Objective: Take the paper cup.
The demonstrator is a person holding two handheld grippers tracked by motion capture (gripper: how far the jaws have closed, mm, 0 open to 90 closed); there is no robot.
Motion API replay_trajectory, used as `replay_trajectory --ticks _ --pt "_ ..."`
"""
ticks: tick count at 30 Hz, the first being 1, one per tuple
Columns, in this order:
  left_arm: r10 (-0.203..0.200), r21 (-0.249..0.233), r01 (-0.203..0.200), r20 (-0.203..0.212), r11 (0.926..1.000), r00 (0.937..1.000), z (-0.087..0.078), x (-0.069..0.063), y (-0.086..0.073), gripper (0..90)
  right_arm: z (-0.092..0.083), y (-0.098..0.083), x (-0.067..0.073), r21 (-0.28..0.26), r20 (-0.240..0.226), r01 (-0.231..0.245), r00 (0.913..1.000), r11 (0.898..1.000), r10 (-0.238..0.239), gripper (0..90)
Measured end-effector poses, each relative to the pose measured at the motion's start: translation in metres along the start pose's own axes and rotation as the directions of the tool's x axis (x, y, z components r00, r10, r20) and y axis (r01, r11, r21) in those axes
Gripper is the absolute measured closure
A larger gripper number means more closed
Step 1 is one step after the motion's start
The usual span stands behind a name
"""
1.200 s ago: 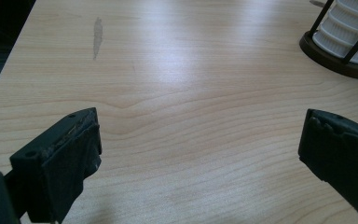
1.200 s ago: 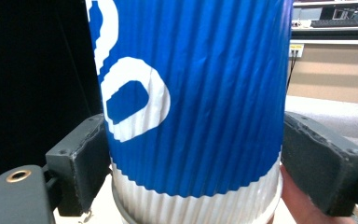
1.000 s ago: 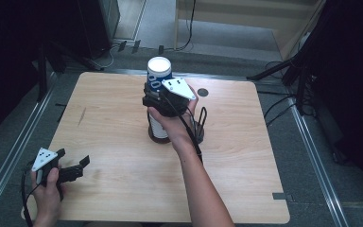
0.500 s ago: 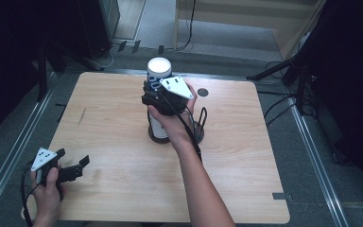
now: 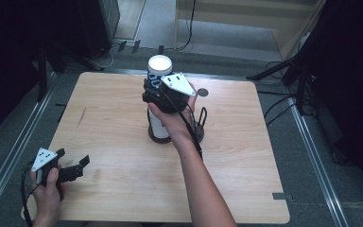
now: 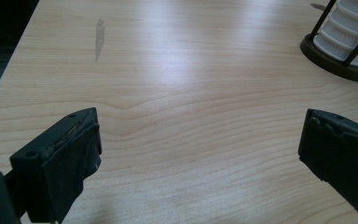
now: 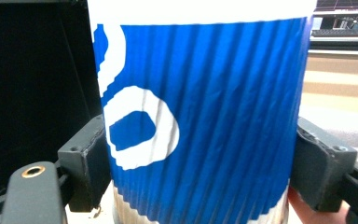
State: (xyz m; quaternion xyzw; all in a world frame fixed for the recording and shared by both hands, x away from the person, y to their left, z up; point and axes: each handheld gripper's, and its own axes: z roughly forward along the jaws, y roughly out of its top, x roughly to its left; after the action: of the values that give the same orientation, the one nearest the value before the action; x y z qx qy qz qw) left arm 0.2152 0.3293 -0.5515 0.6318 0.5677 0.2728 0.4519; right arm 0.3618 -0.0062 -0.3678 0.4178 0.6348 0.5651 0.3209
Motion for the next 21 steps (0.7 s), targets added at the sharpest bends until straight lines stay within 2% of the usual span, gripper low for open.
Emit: replay_trajectory --ticks 21 --pt "0.001 -0.002 -0.001 -0.002 1.0 1.0 0.0 -0.001 0.0 0.1 -0.004 0.021 -0.001 -0.032 -0.007 -0.009 0.9999 0.999 0.009 18.7"
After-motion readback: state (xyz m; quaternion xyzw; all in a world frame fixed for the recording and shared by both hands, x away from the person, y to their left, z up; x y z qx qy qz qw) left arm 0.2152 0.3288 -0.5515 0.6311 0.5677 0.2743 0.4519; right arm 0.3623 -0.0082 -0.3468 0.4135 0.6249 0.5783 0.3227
